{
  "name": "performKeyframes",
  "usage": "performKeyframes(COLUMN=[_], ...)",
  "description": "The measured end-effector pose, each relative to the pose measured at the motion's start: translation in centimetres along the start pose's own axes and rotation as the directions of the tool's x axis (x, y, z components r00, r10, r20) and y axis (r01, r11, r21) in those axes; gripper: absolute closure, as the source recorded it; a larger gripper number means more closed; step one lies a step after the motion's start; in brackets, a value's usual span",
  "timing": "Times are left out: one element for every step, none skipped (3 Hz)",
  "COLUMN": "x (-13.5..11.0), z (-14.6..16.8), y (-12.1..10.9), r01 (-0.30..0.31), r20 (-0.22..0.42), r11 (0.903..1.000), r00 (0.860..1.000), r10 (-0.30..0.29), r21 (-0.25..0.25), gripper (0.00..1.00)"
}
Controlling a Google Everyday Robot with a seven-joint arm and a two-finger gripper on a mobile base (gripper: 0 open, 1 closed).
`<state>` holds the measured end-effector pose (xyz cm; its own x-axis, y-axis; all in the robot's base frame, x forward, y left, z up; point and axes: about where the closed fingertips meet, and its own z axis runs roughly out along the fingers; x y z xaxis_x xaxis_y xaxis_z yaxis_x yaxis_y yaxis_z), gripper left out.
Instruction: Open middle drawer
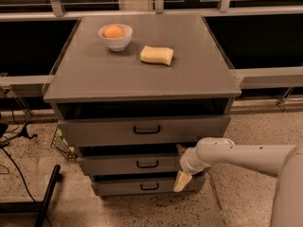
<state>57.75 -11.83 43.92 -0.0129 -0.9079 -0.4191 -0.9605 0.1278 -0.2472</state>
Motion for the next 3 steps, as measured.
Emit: performKeyframes(x=[0.2, 0.3, 0.2], z=[0.5, 1.2, 1.9], y=[0.0, -0.4, -1.2], r01=[0.05, 0.077, 0.092], r20=[-0.011, -0.018, -0.024], r11=[0.9981, 0.9957, 0.9938], r00=[0.999, 0.997, 0.996], r10=[-0.05, -0.076, -0.091], r21=[0.035, 0.052, 0.062], gripper=[0.0, 0.0, 0.0])
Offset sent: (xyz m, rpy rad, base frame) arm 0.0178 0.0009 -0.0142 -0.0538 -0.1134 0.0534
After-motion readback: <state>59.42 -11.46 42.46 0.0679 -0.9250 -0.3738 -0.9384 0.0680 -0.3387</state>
